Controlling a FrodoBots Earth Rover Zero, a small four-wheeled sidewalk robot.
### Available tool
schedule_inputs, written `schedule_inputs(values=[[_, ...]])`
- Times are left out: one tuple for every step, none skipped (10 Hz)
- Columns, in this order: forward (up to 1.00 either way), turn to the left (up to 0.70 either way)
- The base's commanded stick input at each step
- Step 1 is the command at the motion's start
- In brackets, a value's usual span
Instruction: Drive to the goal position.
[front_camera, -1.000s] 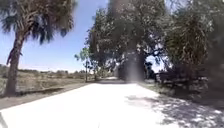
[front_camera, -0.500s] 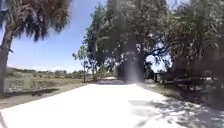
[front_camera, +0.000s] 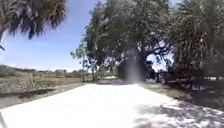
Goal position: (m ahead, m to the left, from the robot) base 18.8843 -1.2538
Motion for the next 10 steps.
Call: schedule_inputs(values=[[0.70, 0.00], [0.70, 0.00], [0.70, 0.00], [0.70, 0.00], [0.70, 0.00], [0.70, 0.00], [0.70, 0.00], [0.70, 0.00], [0.70, 0.00], [0.70, 0.00]])
